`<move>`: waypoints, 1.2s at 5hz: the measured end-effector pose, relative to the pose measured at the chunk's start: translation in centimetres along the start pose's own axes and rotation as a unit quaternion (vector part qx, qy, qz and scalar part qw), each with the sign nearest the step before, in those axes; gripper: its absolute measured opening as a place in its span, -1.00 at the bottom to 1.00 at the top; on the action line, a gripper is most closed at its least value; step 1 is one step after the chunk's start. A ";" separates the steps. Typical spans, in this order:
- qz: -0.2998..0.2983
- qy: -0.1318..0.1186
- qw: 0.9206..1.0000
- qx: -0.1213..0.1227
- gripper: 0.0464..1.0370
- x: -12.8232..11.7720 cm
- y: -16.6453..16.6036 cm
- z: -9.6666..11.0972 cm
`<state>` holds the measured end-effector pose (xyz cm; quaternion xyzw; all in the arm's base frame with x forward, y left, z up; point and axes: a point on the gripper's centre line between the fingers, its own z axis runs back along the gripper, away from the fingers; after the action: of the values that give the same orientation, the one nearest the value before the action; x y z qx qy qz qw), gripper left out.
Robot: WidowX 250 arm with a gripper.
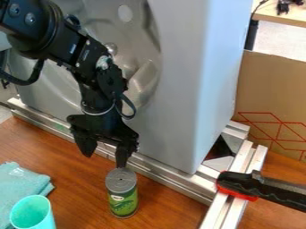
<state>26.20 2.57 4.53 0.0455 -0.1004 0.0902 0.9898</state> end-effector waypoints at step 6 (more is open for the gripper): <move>0.124 -0.005 0.990 -0.066 0.93 -0.8 0.3 -2.5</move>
<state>25.87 2.96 1.93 -0.0325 -0.1155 0.2048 0.9714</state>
